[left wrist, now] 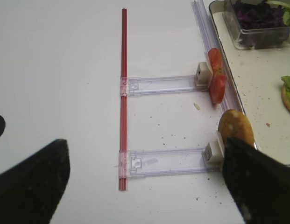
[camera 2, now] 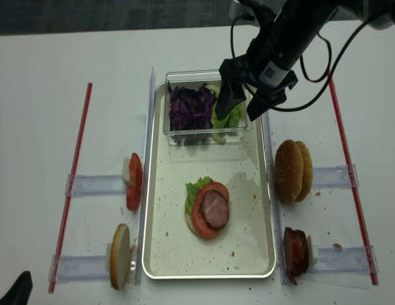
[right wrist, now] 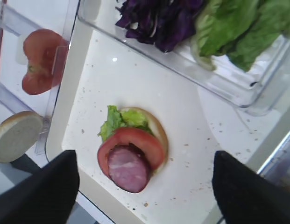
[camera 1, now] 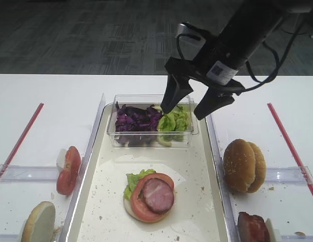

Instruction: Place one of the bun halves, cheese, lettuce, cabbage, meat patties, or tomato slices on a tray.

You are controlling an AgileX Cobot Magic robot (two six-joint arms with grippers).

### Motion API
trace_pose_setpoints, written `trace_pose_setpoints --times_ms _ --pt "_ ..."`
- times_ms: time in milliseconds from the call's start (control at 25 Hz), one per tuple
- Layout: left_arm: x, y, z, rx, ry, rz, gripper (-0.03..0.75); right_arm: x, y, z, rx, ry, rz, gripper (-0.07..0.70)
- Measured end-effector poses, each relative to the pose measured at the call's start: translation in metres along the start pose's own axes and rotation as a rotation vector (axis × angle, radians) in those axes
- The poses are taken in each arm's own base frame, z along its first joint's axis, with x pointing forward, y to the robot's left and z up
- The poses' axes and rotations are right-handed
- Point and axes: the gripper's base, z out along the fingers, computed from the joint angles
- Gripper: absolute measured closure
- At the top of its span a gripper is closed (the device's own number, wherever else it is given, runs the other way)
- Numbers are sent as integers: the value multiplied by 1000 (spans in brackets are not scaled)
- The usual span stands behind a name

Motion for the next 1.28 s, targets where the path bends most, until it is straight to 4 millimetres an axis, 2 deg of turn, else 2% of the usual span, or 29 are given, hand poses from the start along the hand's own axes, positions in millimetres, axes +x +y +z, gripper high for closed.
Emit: trace_pose_setpoints --times_ms 320,640,800,1280 --pt "0 0 0 0 0 0 104 -4 -1 -23 178 -15 -84 29" --pt "0 0 0 0 0 0 104 -8 -9 -53 452 -44 -129 29" --pt "0 0 0 0 0 0 103 -7 -12 -58 509 -38 -139 29" --pt "0 0 0 0 -2 0 103 -7 -14 -59 536 -41 -99 29"
